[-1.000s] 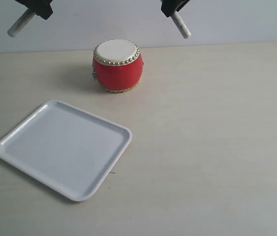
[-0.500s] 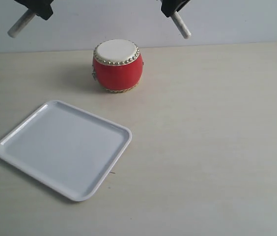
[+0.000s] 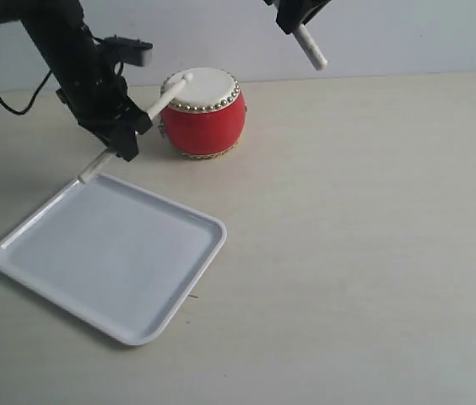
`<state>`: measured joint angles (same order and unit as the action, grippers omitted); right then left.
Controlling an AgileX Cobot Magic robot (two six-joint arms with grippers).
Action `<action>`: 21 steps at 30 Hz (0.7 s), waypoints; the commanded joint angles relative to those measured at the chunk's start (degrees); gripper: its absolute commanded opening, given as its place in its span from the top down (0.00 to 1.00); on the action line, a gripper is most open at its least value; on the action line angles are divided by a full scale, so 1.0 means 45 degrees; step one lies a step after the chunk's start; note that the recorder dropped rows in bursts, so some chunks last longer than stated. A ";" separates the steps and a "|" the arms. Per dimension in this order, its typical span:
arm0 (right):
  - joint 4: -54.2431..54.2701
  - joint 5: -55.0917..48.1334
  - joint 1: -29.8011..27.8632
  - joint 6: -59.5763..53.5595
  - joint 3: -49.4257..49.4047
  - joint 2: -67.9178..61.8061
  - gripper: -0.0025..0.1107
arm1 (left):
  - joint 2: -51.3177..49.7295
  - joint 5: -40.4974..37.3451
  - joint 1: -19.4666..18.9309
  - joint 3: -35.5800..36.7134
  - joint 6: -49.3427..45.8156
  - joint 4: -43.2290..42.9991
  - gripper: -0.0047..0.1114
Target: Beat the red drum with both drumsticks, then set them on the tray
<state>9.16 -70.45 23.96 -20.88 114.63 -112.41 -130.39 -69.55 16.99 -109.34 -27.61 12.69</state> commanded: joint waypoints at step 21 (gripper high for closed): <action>0.0880 0.0108 0.0005 -0.0099 -0.0295 -0.4775 0.98 | 0.4524 -0.0091 0.0025 -0.0457 0.0325 -0.0334 0.96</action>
<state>12.36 -70.22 23.96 -21.09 113.42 -130.44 -110.73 -70.00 16.99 -111.17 -26.80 10.97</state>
